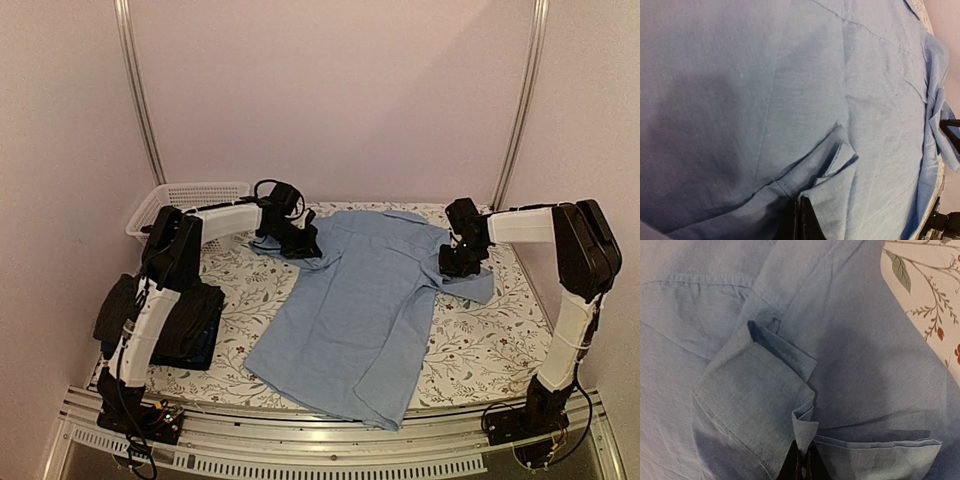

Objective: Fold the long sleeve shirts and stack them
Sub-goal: Flatten out the crumpled shirt at the center of the board.

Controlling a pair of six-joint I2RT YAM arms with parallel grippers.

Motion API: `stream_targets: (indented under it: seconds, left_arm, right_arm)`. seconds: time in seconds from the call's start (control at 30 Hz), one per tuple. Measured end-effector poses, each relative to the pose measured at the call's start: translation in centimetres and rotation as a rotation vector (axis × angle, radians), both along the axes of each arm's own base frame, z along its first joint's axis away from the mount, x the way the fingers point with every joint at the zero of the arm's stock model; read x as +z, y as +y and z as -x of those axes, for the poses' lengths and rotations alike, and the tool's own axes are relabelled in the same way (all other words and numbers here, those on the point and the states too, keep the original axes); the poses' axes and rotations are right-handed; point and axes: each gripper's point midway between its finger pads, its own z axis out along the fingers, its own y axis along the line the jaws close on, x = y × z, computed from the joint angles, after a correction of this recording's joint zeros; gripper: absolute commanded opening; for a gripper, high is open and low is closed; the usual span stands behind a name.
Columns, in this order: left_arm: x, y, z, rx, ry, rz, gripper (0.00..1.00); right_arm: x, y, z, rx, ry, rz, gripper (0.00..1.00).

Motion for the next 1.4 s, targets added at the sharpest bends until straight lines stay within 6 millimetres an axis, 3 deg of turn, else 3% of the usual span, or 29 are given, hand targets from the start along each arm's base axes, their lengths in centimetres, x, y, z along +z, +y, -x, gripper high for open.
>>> stream_targets:
  seconds: [0.1, 0.23, 0.43, 0.6, 0.77, 0.87, 0.97, 1.17, 1.4]
  left_arm:
    - [-1.2, 0.4, -0.2, 0.028, 0.035, 0.010, 0.00]
    - [-1.6, 1.4, -0.8, 0.074, 0.063, 0.028, 0.00]
    - [-1.6, 4.4, -2.0, 0.153, 0.078, 0.057, 0.00]
    - [-1.6, 8.6, -3.6, 0.234, 0.088, 0.065, 0.00]
    - [-1.4, 10.9, -4.7, 0.278, 0.086, 0.061, 0.00]
    - [-1.3, 11.2, -4.8, 0.281, 0.090, 0.053, 0.00]
    - [-1.3, 11.0, -5.2, 0.276, 0.094, 0.051, 0.00]
    - [-1.0, 9.4, -6.2, 0.250, 0.073, 0.073, 0.26]
    - [0.1, 8.0, -6.6, 0.225, 0.017, 0.060, 0.59]
  right_arm:
    - [-2.7, -0.7, 2.6, -0.026, 0.066, -0.005, 0.03]
    - [-3.0, -1.6, 3.7, -0.071, 0.048, -0.039, 0.02]
    - [-2.9, -5.0, 3.9, -0.160, 0.031, -0.068, 0.04]
    - [-2.7, -8.4, 3.6, -0.229, 0.033, -0.059, 0.05]
    - [-1.2, -9.4, 0.2, -0.215, 0.004, -0.037, 0.05]
    - [-0.9, -9.5, -2.2, -0.195, -0.015, -0.027, 0.05]
    - [-1.4, -9.9, -3.2, -0.181, -0.007, -0.014, 0.05]
    - [-2.1, -11.6, -5.2, -0.180, 0.013, 0.009, 0.05]
    - [0.4, -13.4, -6.9, -0.190, -0.026, 0.022, 0.05]
